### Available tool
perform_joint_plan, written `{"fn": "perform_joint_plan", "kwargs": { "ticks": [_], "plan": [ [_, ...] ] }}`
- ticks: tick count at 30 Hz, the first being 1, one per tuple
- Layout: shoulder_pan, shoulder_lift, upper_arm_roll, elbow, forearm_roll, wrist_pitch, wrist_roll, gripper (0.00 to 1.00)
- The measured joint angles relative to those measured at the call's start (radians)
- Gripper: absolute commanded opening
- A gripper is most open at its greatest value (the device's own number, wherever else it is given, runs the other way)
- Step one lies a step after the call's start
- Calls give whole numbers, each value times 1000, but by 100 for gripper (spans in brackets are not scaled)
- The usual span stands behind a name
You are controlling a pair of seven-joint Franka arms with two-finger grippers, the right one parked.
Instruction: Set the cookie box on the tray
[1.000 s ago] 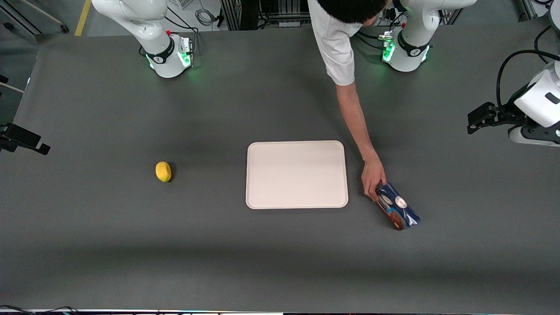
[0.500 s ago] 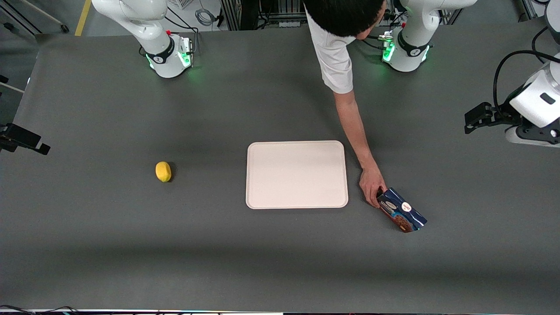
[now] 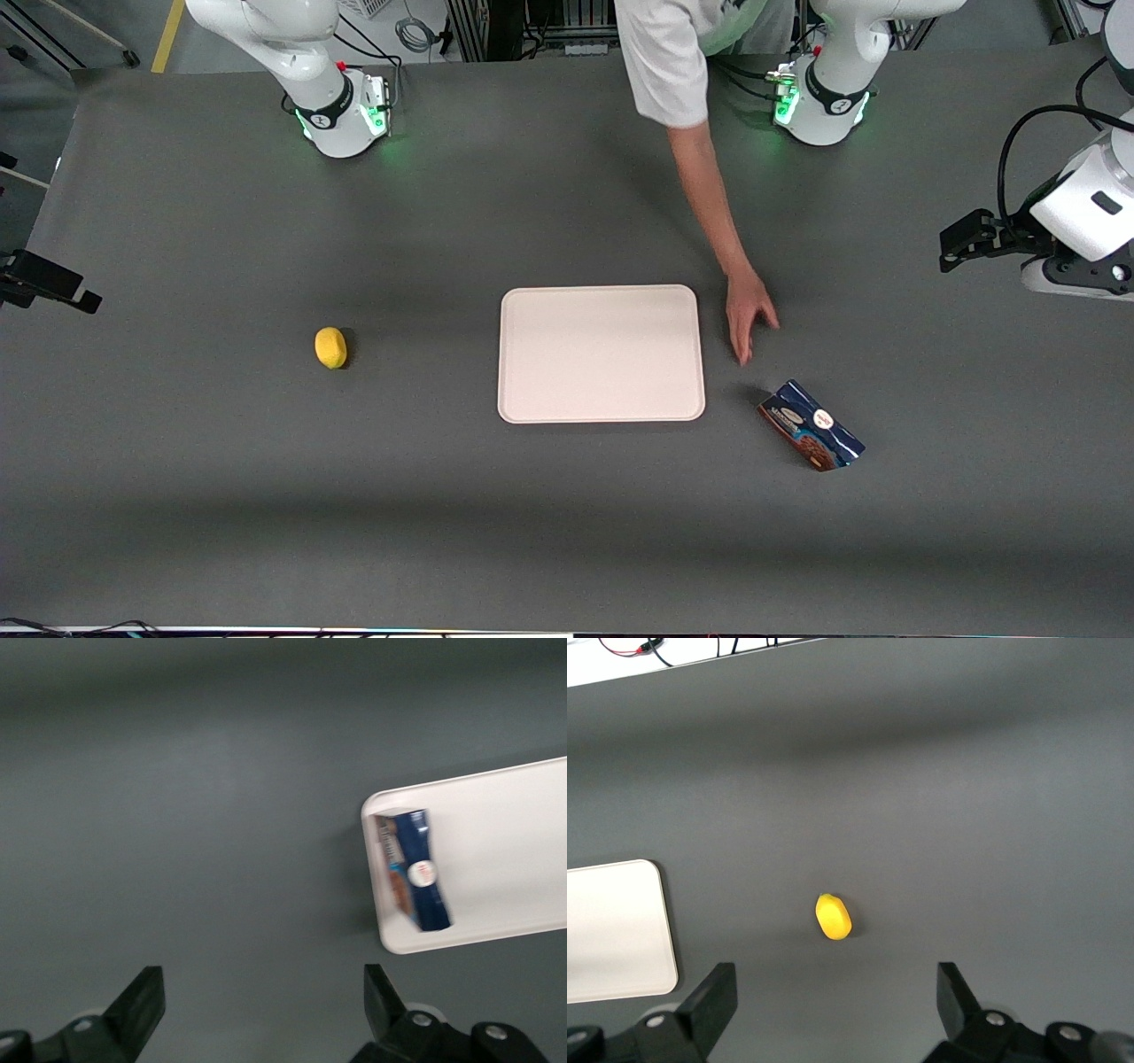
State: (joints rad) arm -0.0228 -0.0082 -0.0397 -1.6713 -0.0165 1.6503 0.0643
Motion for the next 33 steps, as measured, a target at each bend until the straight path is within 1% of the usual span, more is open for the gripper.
{"fn": "perform_joint_plan", "kwargs": {
  "ticks": [3, 7, 11, 18, 22, 28, 33],
  "plan": [
    [0, 0, 0, 0, -24, 0, -37, 100],
    [0, 0, -2, 0, -82, -3, -185, 100],
    [-1, 3, -13, 0, -97, -3, -318, 100],
    [-2, 32, -45, -7, -100, 2, -632, 100],
    [-3, 60, -77, -8, -100, 22, -763, 100],
    [-5, 109, -113, -19, -97, 103, -862, 100],
    [-5, 162, -119, -61, -58, 236, -881, 100]
  ]
}}
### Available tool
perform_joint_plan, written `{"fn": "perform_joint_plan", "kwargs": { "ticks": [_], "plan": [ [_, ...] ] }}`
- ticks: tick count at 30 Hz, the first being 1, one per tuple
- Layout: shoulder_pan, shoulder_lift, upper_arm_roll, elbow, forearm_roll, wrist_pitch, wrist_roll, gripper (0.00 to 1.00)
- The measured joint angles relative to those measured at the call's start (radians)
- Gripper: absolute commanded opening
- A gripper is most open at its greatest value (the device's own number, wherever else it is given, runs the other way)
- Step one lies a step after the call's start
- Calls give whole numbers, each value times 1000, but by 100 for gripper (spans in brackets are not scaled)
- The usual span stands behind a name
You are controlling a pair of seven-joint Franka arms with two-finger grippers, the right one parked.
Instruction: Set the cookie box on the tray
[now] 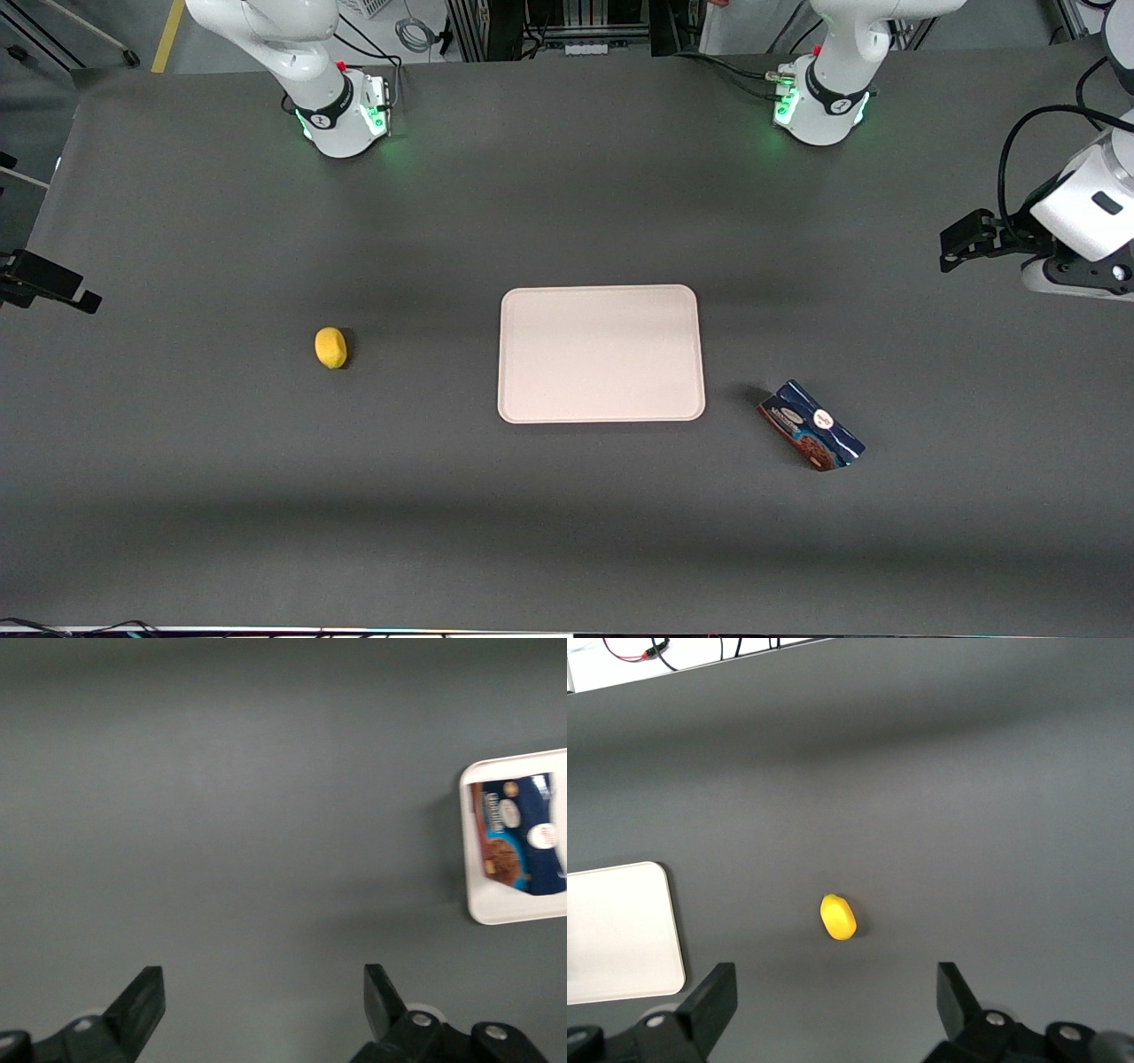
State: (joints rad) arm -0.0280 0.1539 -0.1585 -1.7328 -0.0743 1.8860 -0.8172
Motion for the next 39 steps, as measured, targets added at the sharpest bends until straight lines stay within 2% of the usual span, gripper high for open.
{"fn": "perform_joint_plan", "kwargs": {
  "ticks": [11, 23, 30, 39],
  "plan": [
    [5, 160, 0, -18, 10, 249, -4, 100],
    [-2, 263, -5, -18, 21, 384, -6, 100],
    [-14, 326, -7, -18, 102, 462, -30, 100],
    [-17, 368, -8, -18, 142, 485, -39, 100]
  ]
}}
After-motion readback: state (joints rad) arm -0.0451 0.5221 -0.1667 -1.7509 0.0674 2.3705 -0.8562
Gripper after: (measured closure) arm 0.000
